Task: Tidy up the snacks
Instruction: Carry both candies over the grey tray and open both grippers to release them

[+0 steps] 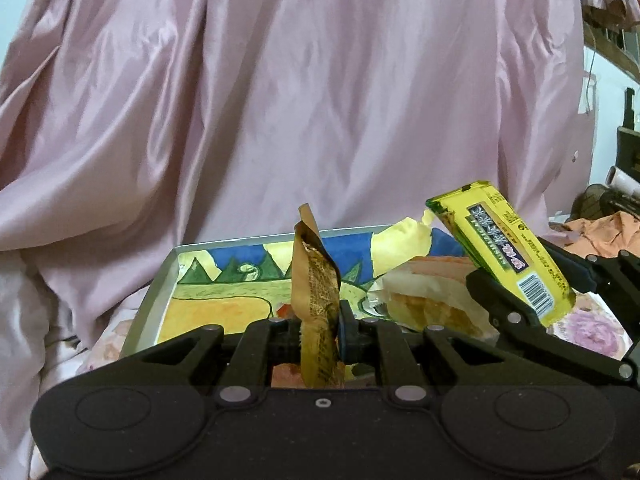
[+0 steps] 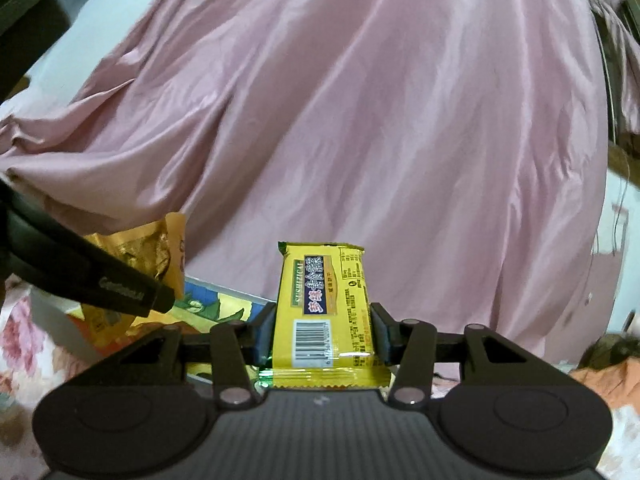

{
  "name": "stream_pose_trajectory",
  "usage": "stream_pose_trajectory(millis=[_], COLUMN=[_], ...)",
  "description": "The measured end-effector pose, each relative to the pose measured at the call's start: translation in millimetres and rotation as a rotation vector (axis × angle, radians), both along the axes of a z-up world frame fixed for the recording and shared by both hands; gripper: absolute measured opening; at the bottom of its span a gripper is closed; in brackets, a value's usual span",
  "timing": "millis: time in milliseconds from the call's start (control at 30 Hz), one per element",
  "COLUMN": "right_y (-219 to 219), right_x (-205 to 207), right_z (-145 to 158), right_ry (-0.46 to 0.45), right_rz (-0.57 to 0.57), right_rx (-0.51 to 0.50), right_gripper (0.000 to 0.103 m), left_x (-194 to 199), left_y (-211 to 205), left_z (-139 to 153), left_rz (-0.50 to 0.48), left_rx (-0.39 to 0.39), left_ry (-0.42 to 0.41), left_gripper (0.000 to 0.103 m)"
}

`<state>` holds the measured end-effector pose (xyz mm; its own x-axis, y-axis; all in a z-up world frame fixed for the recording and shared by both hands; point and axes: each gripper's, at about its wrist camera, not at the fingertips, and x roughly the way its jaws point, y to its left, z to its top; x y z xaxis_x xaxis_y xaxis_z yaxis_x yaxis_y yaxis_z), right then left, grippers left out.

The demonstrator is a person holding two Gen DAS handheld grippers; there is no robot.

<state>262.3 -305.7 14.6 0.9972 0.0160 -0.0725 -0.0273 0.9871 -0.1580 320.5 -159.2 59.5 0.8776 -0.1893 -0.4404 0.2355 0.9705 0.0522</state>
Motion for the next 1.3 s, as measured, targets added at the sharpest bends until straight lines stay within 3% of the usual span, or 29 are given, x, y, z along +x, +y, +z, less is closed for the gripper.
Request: stream_pose_trajectory(millis=[233,267,300,533,700,767,933,1033,1167,1300], right_y=[-12,-14,-15,-16,-23,-27,-47,-50,-51,-54], right_x=[29,32,35,49,52,52,58,56,52,41], right_z=[-15,-17,-18,-22,-24,-26,-32,-31,-26,-16], right_ry=[0.034,0.035,0.042,0.043,0.038,0.048,0.088,0.083,0.074,0.054], right_rz=[0.011,0.014,0.010,0.014,0.007,0.003,0.023,0.017,0.012,0.003], right_rx=[0.111,0.123,0.129,0.159,0.201,0.230,0.365,0.371,0.366,0.357], right_gripper=[0.051,0.037,0.035,0.042,0.053,0.059,0.071,0.078,0.088,0.096], left_x=[28,32,36,56,62,59,51,48,42,30], left_y=[0,1,0,-6,-5,-4,1,4,9,16], left_z=[-9,-11,-13,-27,-32,-32,-29,-28,-27,-21], left_rz=[0.002,0.005,0.008,0.009,0.040,0.052,0.075,0.086,0.121,0.144], left_rx=[0.026,0.024,0.023,0.053,0.024,0.024,0.012,0.000,-0.019,-0.053], left_ry=[0.029,0.035,0.042,0.070,0.082,0.070,0.027,0.009,-0.020,-0.046], left_gripper=[0.014,0.014,0.014,0.017,0.033,0.052,0.077,0.082,0.099,0.101])
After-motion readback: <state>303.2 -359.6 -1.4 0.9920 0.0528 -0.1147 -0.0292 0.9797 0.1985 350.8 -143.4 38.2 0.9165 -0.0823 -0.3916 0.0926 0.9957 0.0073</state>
